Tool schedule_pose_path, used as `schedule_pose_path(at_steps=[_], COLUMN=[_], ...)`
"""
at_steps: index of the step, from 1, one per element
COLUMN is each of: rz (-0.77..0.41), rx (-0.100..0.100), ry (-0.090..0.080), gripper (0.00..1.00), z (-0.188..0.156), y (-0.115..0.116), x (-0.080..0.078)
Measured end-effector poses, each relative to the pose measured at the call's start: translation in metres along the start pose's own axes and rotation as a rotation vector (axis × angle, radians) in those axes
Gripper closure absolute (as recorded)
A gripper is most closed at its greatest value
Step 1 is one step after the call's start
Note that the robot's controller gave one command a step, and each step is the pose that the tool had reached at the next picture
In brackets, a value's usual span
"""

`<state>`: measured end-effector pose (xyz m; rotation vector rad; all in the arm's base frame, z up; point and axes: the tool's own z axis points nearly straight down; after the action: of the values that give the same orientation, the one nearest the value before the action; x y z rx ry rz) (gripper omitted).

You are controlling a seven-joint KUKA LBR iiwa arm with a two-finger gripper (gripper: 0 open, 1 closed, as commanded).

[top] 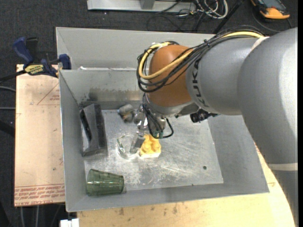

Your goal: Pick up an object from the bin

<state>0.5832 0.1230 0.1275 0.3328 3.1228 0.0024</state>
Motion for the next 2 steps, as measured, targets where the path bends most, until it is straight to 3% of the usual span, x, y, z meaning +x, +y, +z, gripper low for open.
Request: schedule_pose_path(at_steps=[1,2], rz=[-0.304,-0.003], rx=[0.001,0.000], ry=[-0.001,-0.001], gripper=[0.00,1.00], z=[0.023,0.011], y=[-0.019,-0.052], x=[0.008,-0.005])
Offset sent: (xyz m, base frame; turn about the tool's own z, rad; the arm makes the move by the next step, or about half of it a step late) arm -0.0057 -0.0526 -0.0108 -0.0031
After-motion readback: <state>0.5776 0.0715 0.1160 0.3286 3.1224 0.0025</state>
